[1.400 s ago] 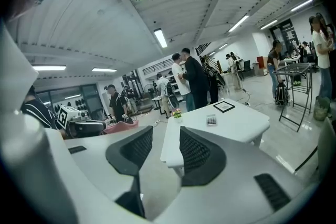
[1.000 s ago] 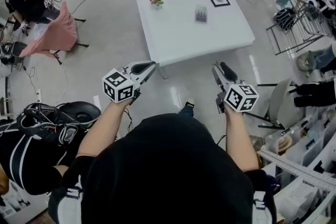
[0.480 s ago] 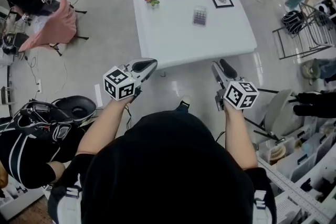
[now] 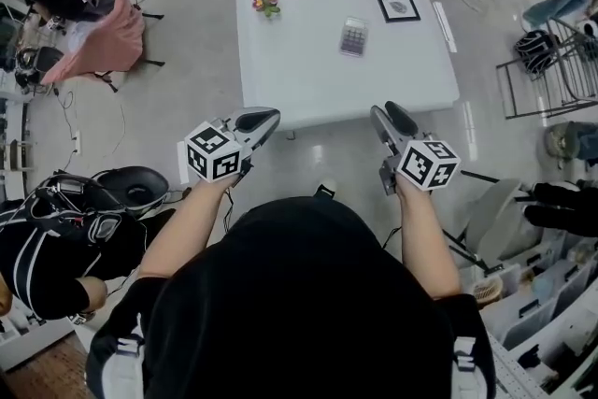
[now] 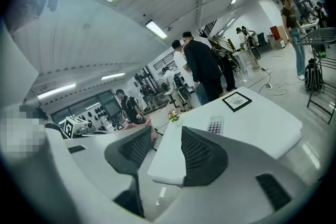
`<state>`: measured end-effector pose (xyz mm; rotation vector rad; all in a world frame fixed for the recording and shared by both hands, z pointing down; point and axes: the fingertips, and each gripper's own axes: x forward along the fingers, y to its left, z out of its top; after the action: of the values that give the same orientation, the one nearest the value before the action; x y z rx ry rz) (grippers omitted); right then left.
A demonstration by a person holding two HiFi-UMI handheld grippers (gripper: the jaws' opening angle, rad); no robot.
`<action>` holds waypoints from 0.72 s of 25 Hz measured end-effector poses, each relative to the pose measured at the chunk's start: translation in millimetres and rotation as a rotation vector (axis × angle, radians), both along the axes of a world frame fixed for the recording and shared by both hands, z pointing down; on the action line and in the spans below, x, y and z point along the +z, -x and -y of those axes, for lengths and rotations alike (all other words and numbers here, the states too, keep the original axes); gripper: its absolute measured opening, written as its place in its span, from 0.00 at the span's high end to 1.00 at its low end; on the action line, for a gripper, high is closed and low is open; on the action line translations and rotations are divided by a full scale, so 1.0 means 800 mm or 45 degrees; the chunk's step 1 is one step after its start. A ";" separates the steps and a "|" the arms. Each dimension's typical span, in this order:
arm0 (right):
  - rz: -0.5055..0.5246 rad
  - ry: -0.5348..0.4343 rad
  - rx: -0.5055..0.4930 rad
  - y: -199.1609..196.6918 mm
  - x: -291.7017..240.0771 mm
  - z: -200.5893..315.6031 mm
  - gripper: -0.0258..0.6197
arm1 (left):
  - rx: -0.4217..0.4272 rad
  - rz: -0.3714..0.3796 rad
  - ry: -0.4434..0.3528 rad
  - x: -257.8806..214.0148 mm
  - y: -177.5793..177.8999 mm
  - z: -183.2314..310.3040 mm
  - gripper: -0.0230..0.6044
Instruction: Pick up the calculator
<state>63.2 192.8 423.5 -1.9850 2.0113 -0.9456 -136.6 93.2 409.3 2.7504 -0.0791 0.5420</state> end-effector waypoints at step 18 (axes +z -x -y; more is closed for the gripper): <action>0.003 0.042 -0.021 -0.051 0.002 0.016 0.66 | -0.022 -0.008 0.024 0.001 -0.052 0.024 0.94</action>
<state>104.0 180.2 425.4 -1.9859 2.0265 -0.9905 -95.0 73.7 409.9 2.7305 -0.0957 0.5273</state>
